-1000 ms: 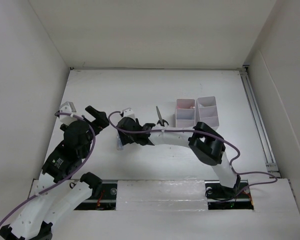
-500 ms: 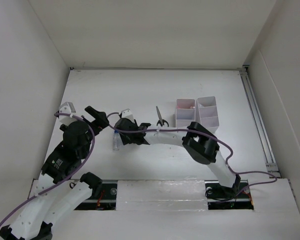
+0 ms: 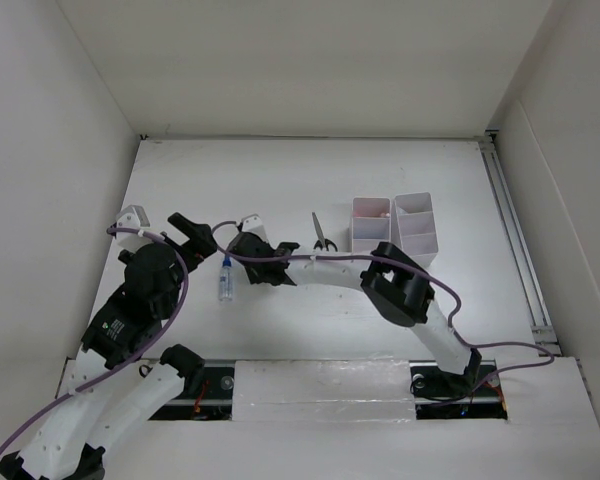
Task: Sort the stationery into containers
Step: Pick up the stationery from the center of the board, then place the stationery in the storage box.
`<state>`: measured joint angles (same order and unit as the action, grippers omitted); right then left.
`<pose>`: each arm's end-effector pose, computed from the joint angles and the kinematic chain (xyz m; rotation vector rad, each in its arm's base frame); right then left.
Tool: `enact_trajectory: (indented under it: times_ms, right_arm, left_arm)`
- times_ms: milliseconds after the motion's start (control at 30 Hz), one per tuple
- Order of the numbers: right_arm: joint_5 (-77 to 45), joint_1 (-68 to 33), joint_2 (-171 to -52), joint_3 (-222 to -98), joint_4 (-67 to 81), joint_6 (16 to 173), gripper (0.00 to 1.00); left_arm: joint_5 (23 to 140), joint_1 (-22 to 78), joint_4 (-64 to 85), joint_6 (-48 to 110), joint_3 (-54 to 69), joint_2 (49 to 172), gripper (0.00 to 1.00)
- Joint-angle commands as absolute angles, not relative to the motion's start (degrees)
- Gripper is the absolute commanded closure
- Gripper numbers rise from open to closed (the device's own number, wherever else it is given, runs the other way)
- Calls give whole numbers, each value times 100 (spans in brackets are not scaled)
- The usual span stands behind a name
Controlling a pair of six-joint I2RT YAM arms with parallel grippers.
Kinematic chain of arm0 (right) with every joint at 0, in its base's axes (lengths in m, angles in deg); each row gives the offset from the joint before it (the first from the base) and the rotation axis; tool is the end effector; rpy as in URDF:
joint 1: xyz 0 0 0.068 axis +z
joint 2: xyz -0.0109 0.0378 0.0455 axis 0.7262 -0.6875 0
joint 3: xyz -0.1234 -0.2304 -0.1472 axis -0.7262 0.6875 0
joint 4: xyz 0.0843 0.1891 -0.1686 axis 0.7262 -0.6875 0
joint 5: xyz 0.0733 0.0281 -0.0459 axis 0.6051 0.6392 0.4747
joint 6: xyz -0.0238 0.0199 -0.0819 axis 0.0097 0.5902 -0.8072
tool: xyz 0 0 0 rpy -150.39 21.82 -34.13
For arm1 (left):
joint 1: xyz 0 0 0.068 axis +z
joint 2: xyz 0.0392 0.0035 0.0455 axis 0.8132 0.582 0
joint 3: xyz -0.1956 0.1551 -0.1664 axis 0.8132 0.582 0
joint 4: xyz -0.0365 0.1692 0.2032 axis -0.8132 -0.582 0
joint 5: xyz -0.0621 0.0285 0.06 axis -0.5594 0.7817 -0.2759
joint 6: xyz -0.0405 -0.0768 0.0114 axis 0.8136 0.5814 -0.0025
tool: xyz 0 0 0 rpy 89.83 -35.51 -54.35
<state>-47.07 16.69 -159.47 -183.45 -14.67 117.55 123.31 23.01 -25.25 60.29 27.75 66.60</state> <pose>0.2707 0.4683 0.1501 -0.5194 2.3406 0.2506 0.1260 -0.0268 0.3779 -0.5515 1.6966 -0.3835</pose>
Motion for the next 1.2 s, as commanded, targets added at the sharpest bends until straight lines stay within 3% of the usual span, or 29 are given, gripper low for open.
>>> enact_trajectory:
  times_ms: [0,67,133,233,467,867,1167]
  right_arm:
    - [-4662,1601,-16113,-18550,-1491,11699,67]
    - [-4592,1601,-16113,-18550,-1439,11559,78]
    - [-4591,1548,-16061,-18550,-1439,11427,100]
    - [-4477,1486,-15710,-18088,-939,11243,100]
    - [-4433,802,-13620,-16594,-314,10996,100]
    - [-5399,-1289,-9938,-14139,-1086,11820,100]
    - [-5453,-2424,-9144,-13259,-1272,12147,100]
  left_arm:
    - [12439,2295,-2502,6098,2761,6621,0]
    - [12439,2295,-2502,6098,2761,6621,0]
    - [12439,2295,-2502,6098,2761,6621,0]
    - [12439,2295,-2502,6098,2761,6621,0]
    - [12439,2295,-2502,6098,2761,6621,0]
    - [12220,2295,-2326,5922,2761,6726,0]
    - [12114,2295,-2265,5869,2761,6903,0]
